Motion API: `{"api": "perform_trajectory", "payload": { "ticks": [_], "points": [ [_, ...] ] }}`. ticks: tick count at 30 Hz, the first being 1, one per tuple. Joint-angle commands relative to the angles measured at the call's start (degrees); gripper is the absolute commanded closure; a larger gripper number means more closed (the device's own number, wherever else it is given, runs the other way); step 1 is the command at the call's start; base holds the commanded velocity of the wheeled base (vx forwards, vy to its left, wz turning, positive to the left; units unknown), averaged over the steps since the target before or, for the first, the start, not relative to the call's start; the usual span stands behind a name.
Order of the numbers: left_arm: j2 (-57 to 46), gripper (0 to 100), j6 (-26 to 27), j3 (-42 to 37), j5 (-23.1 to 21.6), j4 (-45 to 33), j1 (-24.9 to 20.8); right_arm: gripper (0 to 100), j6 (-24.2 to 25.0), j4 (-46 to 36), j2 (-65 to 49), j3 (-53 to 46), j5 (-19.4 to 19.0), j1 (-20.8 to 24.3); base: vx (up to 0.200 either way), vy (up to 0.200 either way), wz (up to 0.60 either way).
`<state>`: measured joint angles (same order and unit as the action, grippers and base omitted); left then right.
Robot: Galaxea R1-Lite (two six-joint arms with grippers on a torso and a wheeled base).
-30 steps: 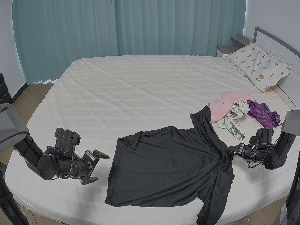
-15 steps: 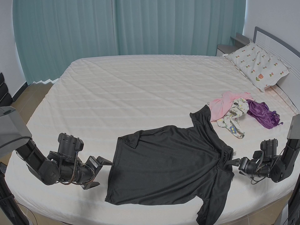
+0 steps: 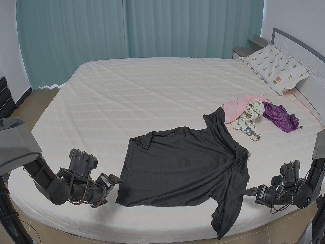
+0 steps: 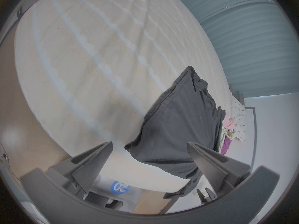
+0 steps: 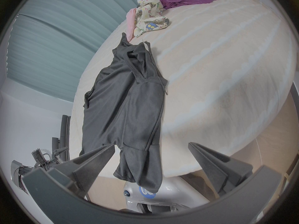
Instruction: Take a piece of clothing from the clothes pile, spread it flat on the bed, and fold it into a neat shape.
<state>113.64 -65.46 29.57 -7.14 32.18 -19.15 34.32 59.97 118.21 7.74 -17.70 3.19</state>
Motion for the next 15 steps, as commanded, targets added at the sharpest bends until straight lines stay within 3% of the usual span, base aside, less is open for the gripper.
{"api": "perform_trajectory", "payload": {
  "ticks": [1,8,15],
  "points": [
    [4.13,0,0.25,0.48,3.72,2.18,-3.88,0,0.05,-0.02,0.09,-0.36,-0.05,1.55,0.000,0.000,0.00],
    [9.05,0,2.27,2.33,10.66,4.56,-6.78,0,0.58,0.68,0.00,-1.15,0.12,2.96,0.000,0.000,0.00],
    [9.85,0,3.85,3.21,11.36,4.47,-7.48,0,0.66,4.72,2.37,-2.73,0.47,4.01,0.000,0.000,0.00]
  ]
}}
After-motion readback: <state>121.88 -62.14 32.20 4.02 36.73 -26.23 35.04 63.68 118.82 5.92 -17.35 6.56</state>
